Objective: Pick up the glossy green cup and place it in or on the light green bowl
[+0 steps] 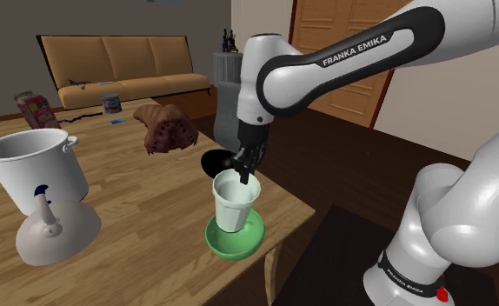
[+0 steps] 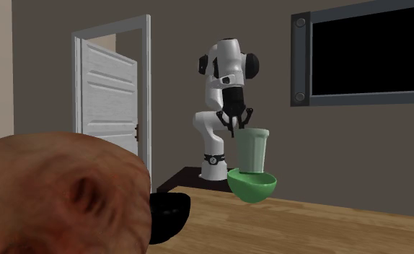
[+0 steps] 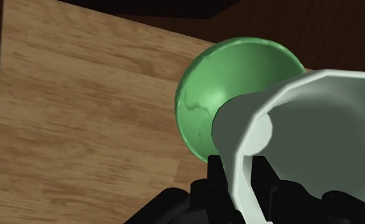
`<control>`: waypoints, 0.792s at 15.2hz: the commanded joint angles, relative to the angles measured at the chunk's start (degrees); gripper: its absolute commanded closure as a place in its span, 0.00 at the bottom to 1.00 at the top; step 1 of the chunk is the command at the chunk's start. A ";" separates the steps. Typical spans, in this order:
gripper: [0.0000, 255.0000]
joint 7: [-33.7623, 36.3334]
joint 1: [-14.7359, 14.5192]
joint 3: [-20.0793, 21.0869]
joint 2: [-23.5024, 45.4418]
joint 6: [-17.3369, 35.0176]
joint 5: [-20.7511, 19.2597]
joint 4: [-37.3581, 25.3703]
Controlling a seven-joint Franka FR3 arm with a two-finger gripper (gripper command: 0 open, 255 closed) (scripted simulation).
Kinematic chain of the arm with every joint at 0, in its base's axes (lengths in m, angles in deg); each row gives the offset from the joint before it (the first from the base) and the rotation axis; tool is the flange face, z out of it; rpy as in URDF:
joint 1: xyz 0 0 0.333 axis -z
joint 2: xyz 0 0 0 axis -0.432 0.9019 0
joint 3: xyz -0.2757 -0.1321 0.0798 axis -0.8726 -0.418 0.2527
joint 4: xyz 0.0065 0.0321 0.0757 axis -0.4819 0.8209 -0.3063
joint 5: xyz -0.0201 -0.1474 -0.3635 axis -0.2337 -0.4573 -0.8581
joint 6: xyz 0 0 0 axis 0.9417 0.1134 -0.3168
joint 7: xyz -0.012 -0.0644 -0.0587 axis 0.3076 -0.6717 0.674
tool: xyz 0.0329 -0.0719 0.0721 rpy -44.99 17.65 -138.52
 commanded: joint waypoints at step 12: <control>0.00 0.00 -0.02 0.04 0.21 0.42 0.02 0.11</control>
